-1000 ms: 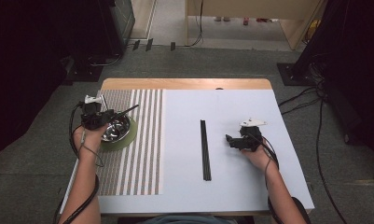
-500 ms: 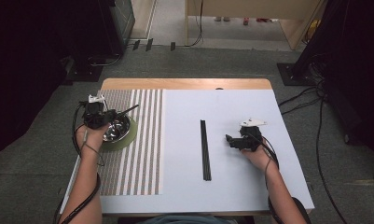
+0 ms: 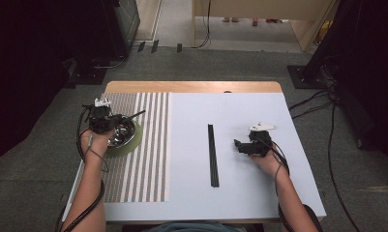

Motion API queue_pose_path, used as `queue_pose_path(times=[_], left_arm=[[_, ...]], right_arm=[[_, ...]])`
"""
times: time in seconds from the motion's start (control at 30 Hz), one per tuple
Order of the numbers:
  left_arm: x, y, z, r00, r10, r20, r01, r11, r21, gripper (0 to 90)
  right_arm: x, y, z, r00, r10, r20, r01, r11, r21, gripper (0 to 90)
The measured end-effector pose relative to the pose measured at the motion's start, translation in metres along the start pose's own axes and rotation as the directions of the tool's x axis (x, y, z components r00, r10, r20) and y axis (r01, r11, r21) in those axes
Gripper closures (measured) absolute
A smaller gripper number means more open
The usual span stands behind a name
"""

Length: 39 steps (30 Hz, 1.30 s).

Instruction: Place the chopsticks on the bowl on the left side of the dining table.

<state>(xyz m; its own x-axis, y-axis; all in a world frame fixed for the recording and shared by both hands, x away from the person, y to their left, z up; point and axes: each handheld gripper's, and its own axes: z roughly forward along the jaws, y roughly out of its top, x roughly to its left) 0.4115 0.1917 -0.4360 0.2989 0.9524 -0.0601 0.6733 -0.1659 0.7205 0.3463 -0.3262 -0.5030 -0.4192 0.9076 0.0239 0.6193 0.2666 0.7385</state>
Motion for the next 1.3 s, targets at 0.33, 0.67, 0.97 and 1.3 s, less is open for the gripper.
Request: queue_pose_path(times=[0.33,0.67,0.97,1.3], left_arm=[[-0.005,-0.001,0.001,0.9997,0.015,0.018,-0.015,0.9997,0.019,90.0],[-0.01,-0.002,0.002,0.9991,0.027,0.034,-0.028,0.9991,0.033,90.0],[-0.012,-0.005,-0.001,0.9984,0.029,0.047,-0.031,0.9986,0.042,90.0],[-0.012,-0.008,-0.005,0.9976,0.035,0.059,-0.038,0.9981,0.049,90.0]], right_arm=[[0.0,0.0,0.0,1.0,0.0,0.0,0.0,1.0,0.0,17.5],[0.0,0.0,0.0,1.0,0.0,0.0,0.0,1.0,0.0,17.5],[0.0,0.0,0.0,1.0,0.001,0.0,-0.001,1.0,0.0,17.4],[0.0,0.0,0.0,1.0,0.0,0.0,0.0,1.0,0.001,17.5]])
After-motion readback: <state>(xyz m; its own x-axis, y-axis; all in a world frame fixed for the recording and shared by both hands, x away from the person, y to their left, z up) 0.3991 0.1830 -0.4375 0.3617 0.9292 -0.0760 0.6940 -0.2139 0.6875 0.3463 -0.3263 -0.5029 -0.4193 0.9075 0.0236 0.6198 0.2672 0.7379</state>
